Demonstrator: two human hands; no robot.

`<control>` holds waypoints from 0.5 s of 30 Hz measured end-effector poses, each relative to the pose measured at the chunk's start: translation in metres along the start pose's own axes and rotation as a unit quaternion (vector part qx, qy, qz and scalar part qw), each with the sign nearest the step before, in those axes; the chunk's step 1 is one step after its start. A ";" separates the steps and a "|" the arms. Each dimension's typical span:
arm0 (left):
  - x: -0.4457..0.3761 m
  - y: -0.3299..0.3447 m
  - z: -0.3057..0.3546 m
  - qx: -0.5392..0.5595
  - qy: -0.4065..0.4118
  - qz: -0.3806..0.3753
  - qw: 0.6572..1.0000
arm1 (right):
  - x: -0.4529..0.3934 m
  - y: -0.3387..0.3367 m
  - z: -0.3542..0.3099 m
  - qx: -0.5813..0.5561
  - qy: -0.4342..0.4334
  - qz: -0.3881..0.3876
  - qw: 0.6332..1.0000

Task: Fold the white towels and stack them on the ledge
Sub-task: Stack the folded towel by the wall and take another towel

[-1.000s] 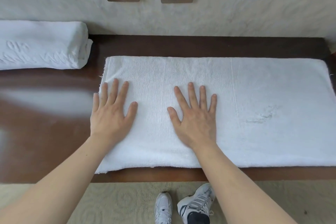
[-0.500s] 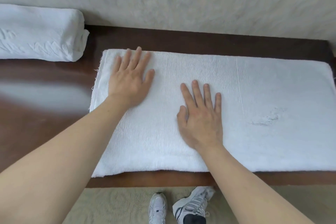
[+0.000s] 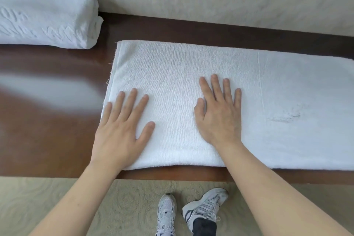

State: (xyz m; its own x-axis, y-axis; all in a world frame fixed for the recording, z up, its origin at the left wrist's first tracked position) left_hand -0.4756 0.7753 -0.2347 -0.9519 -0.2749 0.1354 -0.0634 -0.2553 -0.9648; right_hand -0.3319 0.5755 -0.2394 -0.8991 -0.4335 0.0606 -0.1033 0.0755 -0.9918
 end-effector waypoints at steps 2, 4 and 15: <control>0.000 -0.002 0.002 0.007 0.009 0.006 1.000 | 0.001 -0.001 -0.001 0.000 0.013 -0.008 1.000; 0.001 -0.004 0.006 0.023 0.019 0.014 0.999 | 0.003 -0.004 -0.003 0.000 0.022 -0.017 1.000; 0.008 -0.008 0.006 0.016 0.048 -0.012 0.999 | 0.058 -0.005 0.050 -0.010 0.011 -0.075 0.997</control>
State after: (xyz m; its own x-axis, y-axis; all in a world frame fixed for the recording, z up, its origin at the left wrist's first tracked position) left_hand -0.4808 0.7691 -0.2247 -0.9745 -0.1794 0.1348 -0.0783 -0.2910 -0.9535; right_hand -0.3626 0.5055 -0.2368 -0.8819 -0.4214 0.2113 -0.2463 0.0298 -0.9687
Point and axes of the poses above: each hand's wrist, its own x-axis away from the middle knuckle, its own y-axis out of the palm, z = x × y, the point moved 5 cm from there along -x, towards the middle knuckle, and after that the axes turned 3 degrees about -z, right-handed, at the moved point
